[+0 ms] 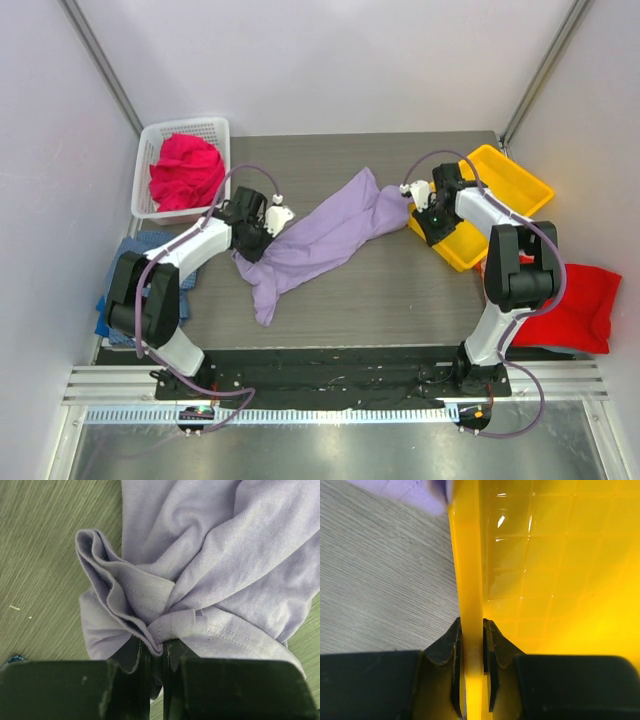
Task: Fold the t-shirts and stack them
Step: Move the tshirt to the center of the board
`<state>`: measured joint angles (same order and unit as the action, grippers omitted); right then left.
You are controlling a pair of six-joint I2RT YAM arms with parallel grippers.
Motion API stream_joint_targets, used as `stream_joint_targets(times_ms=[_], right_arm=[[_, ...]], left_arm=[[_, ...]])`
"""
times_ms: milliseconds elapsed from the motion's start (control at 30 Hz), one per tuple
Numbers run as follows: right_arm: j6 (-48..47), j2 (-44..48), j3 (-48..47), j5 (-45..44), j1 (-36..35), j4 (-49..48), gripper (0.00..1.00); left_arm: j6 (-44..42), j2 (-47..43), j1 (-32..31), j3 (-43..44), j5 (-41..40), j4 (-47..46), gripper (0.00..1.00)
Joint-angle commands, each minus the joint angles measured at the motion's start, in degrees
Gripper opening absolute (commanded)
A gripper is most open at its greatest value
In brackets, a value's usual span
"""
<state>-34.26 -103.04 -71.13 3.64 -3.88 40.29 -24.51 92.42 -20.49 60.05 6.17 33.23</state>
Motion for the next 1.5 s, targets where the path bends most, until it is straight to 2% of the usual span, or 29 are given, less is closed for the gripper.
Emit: stream_joint_targets(times_ms=[0,267,500,800,1233,1267,1367,1400,1467], right_arm=[[-5.89,-2.95,-0.59,-18.31,8.62,-4.43,0.01],[-22.14,-2.25,0.21,-20.34,9.59,-8.47,0.01],[-39.53,-2.68,2.84,-25.60,9.86,-20.86,0.01],[-51.50,-6.46,0.47,-31.23,14.77,-27.72,0.01],[-58.11,-5.94,-0.15,-34.75,22.42,-31.85,0.01],[-57.68,-5.24,-0.15,-34.75,22.51,-31.86,0.02],[-57.41,-3.57,0.91,-33.53,22.69,-31.86,0.29],[-57.41,-2.52,1.17,-33.35,22.69,-31.94,0.41],[-57.41,-1.64,1.44,-32.73,22.86,-31.94,0.47]], left_arm=[[-1.59,-3.21,0.28,0.42,-1.87,2.09,0.00],[-3.70,-2.78,0.28,2.26,-2.83,2.45,0.00],[-3.44,-0.93,0.19,4.89,-3.18,3.68,0.00],[-3.96,-0.93,0.28,6.48,-5.21,4.65,0.00],[-4.84,-1.89,0.28,5.87,-5.65,3.59,0.00],[-4.84,-1.89,0.28,5.95,-5.65,3.33,0.00],[-4.84,-1.89,0.19,6.13,-5.65,2.98,0.00],[-4.84,-1.89,0.28,6.13,-5.65,2.98,0.00],[-4.93,-1.98,0.19,6.13,-5.65,2.80,0.00]])
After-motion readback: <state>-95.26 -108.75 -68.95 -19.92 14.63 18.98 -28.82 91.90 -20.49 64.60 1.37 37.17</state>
